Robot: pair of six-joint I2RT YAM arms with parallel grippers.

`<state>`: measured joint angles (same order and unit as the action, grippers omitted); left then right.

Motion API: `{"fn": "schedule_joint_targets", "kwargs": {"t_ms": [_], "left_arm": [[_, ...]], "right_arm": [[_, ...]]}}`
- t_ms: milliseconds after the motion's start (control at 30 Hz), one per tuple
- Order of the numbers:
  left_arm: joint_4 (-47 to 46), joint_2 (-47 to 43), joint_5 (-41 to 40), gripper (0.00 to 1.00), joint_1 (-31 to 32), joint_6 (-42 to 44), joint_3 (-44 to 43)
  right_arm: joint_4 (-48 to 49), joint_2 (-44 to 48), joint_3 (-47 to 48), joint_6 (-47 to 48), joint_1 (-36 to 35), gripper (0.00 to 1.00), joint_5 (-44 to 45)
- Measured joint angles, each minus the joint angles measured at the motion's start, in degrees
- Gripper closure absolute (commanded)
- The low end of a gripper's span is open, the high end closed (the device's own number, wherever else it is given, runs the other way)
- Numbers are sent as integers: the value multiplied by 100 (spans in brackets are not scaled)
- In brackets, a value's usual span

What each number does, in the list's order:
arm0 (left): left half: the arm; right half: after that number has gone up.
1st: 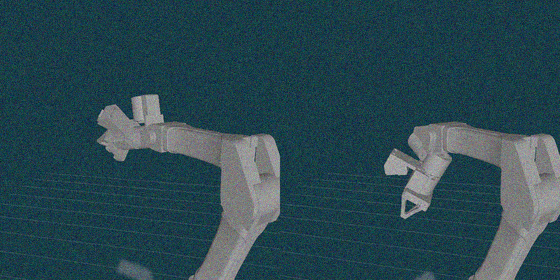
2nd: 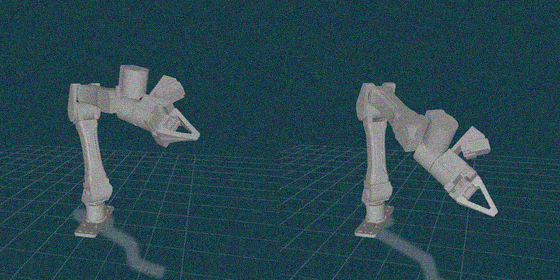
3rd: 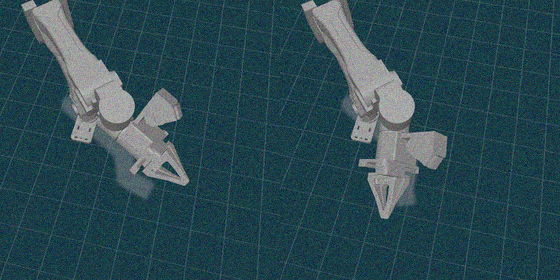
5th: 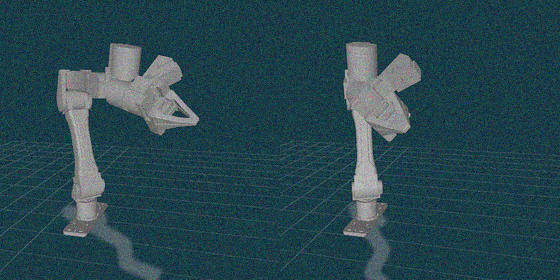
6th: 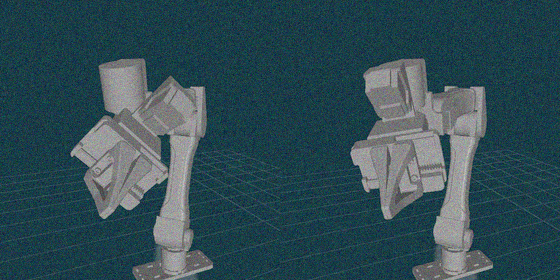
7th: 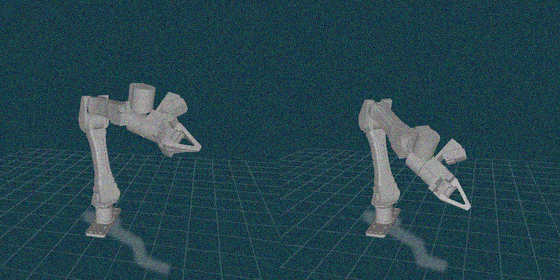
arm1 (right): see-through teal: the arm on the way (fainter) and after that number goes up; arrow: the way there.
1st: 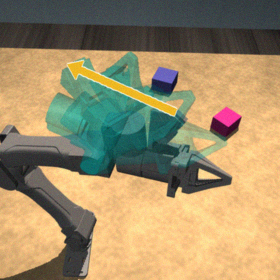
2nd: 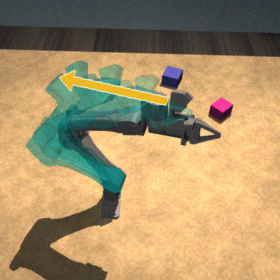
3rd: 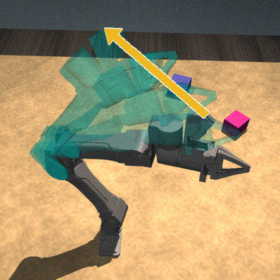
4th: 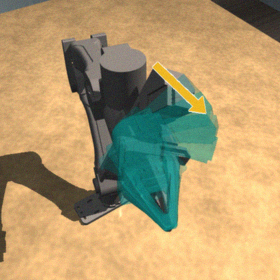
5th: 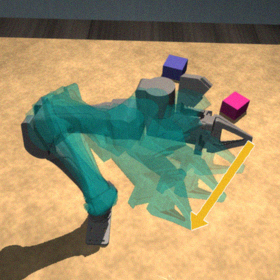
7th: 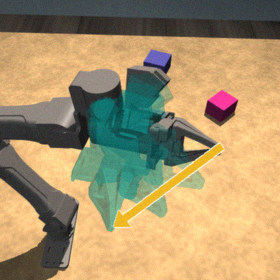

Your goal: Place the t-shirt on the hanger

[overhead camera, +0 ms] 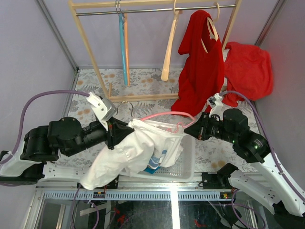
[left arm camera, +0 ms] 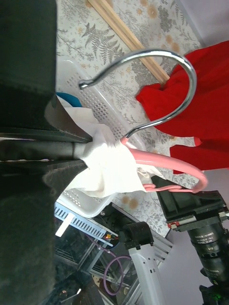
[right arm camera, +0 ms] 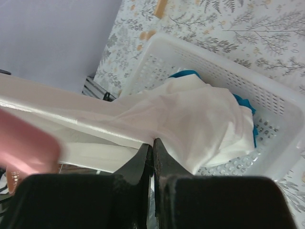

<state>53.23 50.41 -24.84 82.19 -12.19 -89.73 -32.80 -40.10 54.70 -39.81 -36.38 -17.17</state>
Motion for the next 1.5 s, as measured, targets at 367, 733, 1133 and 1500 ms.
{"fn": "schedule_joint_targets", "kwargs": {"t_ms": [367,733,1133,1500], "left_arm": [[549,-9,17,100,2,-197,-59],[813,214,20,100,0,-302,-374],[1019,651,-2,100,0,-275,-979],[979,1104,-323,100,0,83,-1788]], "right_arm": [[-560,-26,297,330,0,100,470],[-1491,-592,1620,935,0,100,953],[-2402,-1655,3628,1615,0,100,1255],[-2771,-3432,7093,1993,0,100,968]]}}
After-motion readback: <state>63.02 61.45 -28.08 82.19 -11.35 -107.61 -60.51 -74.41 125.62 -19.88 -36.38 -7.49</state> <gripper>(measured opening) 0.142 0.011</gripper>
